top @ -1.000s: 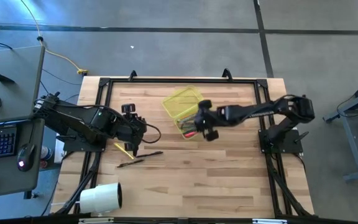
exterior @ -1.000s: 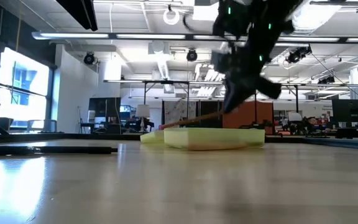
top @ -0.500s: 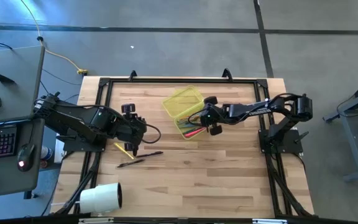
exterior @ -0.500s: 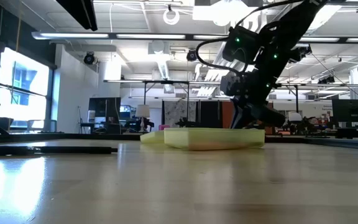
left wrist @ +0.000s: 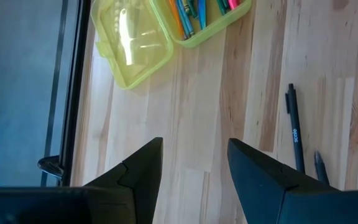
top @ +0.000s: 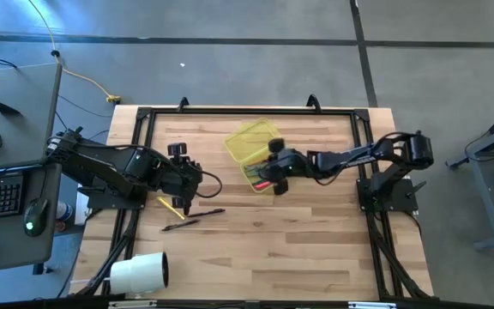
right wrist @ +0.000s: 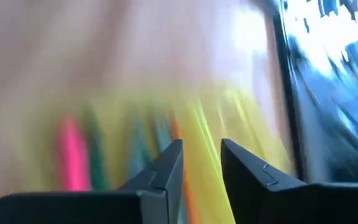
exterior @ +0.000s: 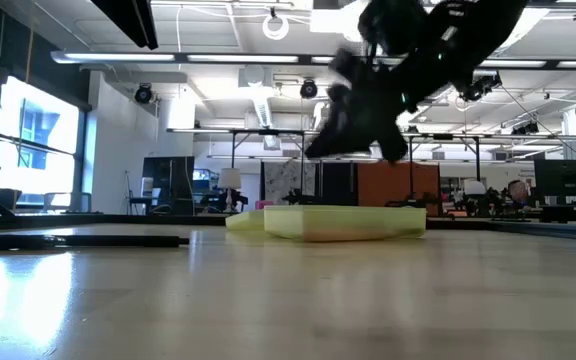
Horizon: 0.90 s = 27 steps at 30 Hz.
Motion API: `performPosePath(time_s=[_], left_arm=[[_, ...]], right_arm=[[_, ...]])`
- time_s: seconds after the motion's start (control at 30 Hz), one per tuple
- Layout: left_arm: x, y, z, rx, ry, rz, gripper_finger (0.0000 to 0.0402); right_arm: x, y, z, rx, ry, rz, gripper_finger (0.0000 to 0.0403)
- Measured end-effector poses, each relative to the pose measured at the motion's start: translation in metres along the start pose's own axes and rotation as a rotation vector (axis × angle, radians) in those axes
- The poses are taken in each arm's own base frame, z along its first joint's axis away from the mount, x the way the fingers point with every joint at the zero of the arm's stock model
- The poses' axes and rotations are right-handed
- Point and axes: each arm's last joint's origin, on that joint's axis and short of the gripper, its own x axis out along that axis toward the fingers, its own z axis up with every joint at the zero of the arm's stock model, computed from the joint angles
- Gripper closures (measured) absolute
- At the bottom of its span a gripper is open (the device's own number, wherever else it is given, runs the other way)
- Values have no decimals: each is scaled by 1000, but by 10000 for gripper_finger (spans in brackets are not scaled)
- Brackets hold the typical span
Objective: Pick & place school supplies into a supply box
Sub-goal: Put the top black ballpoint pen into the supply box
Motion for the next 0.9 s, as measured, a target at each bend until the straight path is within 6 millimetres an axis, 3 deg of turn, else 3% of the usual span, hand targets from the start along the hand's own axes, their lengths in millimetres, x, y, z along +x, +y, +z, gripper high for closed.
performPosePath(time_s=[0.1, 0.2, 0.37, 0.53, 0.7, 0.9], left_arm=[[0, 0, 0, 0, 0, 0, 188], [0, 0, 0, -1, -6, 15, 188], [0, 1, 2, -11, -32, 53, 188], [0, 1, 2, -9, -28, 51, 188], [0, 1, 2, -7, -20, 29, 188], [0, 0, 1, -7, -15, 14, 188]], right_arm=[[-3, 5, 23, 88, -310, 159, 303], [2, 10, 37, 114, -491, 169, 297], [43, 35, 46, 154, -486, 201, 288], [86, 61, 66, 153, -471, 248, 288], [117, 70, 88, 196, -452, 330, 288], [146, 81, 94, 233, -462, 472, 289]])
